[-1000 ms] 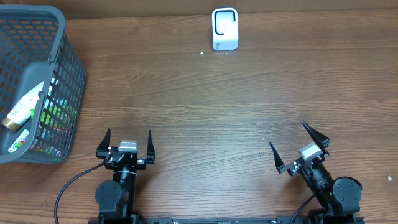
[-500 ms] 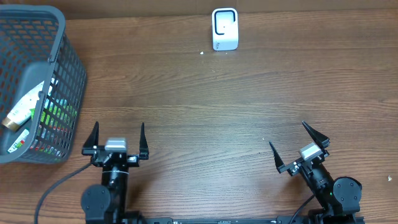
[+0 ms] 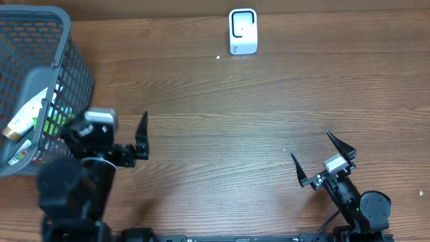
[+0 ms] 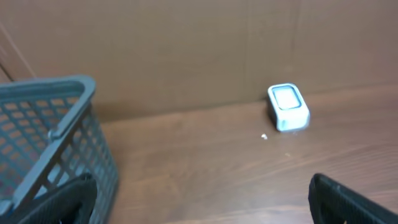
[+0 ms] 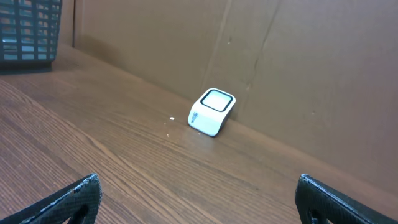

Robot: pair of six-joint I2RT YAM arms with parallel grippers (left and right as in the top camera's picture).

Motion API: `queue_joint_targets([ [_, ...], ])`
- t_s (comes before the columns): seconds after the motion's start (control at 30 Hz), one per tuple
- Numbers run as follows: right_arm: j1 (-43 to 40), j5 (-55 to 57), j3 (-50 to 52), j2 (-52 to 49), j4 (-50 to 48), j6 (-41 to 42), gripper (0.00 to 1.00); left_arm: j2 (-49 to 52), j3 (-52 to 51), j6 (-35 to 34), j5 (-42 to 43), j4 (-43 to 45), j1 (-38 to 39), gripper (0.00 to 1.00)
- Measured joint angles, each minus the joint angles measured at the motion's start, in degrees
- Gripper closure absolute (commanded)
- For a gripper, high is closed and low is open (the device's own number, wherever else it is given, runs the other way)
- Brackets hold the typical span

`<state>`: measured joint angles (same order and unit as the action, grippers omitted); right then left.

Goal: Scan the item barcode
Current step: 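Move the left gripper over the basket and lower into it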

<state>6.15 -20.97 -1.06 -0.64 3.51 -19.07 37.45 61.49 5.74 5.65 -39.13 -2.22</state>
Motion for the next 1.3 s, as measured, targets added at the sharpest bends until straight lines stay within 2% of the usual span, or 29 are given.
queue_joint_targets([
  [0.37, 0.0, 0.0, 0.0, 0.0, 0.0, 0.0, 0.0, 28.8, 47.7, -3.3, 3.0, -39.4, 0.0, 0.0],
  [0.47, 0.0, 0.0, 0.0, 0.0, 0.0, 0.0, 0.0, 35.3, 56.0, -3.5, 5.2, -45.3, 0.0, 0.0],
  [0.53, 0.0, 0.0, 0.0, 0.0, 0.0, 0.0, 0.0, 37.8, 58.0, -3.7, 6.8, -48.5, 0.0, 0.0],
  [0.67, 0.0, 0.0, 0.0, 0.0, 0.0, 0.0, 0.0, 41.2, 58.2, -3.9, 9.2, -50.9, 0.0, 0.0],
  [0.77, 0.0, 0.0, 0.0, 0.0, 0.0, 0.0, 0.0, 43.3, 58.3, -4.4, 9.5, -50.3, 0.0, 0.08],
  [0.87, 0.0, 0.0, 0.0, 0.0, 0.0, 0.0, 0.0, 45.3, 59.3, -6.7, 6.8, -49.9, 0.0, 0.08],
  [0.97, 0.0, 0.0, 0.0, 0.0, 0.0, 0.0, 0.0, 48.0, 62.9, -10.8, 1.5, -51.0, -1.5, 0.04],
  [1.03, 0.0, 0.0, 0.0, 0.0, 0.0, 0.0, 0.0, 50.3, 67.1, -13.2, -1.1, -52.2, -4.6, 0.0],
  [1.17, 0.0, 0.0, 0.0, 0.0, 0.0, 0.0, 0.0, 54.4, 75.3, -17.5, -4.1, -54.2, -15.2, 0.0],
  [1.3, 0.0, 0.0, 0.0, 0.0, 0.0, 0.0, 0.0, 57.3, 78.2, -21.3, -5.6, -56.0, -26.3, 0.0],
])
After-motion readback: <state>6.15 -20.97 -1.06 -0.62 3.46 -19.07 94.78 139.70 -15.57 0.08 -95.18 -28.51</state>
